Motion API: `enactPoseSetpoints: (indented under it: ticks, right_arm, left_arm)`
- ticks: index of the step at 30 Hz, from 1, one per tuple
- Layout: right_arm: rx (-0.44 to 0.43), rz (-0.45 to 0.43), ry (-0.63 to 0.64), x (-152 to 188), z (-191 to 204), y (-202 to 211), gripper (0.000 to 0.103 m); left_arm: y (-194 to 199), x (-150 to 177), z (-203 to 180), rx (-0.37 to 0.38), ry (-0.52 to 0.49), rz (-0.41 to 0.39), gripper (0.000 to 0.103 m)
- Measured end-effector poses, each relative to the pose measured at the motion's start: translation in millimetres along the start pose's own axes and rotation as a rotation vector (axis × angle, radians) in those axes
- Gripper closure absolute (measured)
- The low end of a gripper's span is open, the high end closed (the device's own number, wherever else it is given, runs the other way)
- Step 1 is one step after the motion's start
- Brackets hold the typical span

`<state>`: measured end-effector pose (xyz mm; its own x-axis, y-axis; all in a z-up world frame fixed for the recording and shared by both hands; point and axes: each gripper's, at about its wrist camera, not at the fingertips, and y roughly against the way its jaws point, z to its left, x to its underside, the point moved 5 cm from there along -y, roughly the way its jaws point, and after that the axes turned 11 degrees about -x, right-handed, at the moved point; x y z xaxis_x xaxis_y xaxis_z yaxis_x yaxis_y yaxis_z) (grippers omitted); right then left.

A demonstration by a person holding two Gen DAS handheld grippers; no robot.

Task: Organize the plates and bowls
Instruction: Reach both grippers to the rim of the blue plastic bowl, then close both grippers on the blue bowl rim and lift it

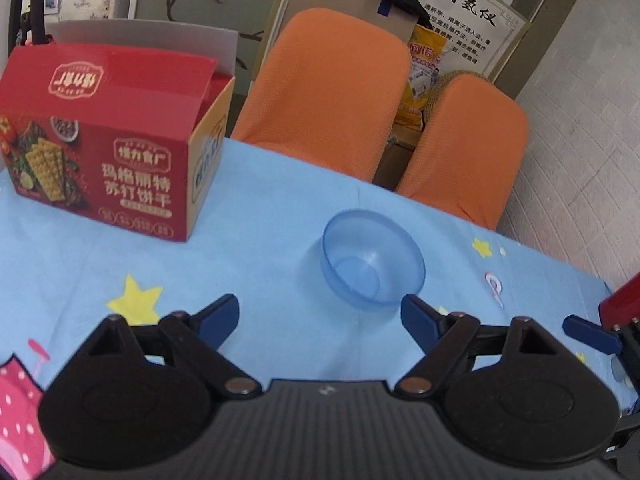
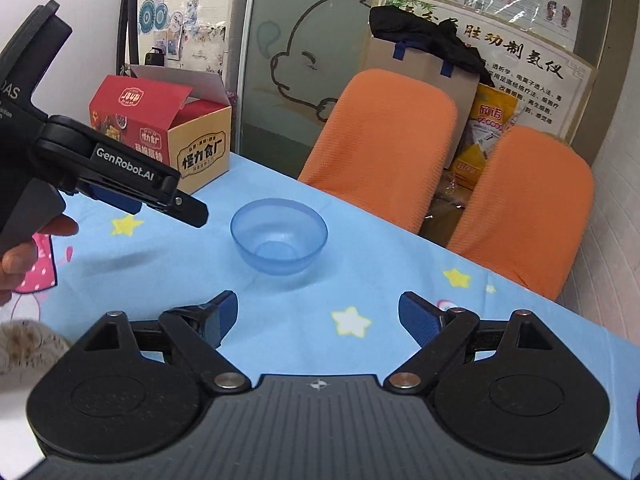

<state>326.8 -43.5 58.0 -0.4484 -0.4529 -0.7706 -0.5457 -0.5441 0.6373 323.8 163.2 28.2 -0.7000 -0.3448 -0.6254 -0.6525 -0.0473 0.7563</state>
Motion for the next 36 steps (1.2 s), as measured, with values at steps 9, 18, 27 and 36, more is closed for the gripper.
enactPoseSetpoints:
  ticks: [9,18,27,36]
  right_arm:
    - [-0.036,0.083,-0.128,-26.3,-27.4,-97.5,0.0]
    - [-0.057,0.129,-0.164,-16.8,-33.0,-126.0,0.0]
    - [-0.149,0.154,-0.155,-15.4,-13.2,-129.6,0.061]
    - [-0.129,0.128,-0.132,-15.5,-2.2,-73.1,0.061]
  left_arm:
    - [-70.3,-29.7,-15.5,-0.036,-0.042,0.044,0.02]
    - [-101.5,-27.2,-26.4,-0.041,-0.084,0.072,0.023]
    - [-101.0,-14.0,-35.5,-0.072,-0.186,0.089,0.087]
    - [-34.5,5.2,-44.9,-0.033,-0.181,0.059,0.086]
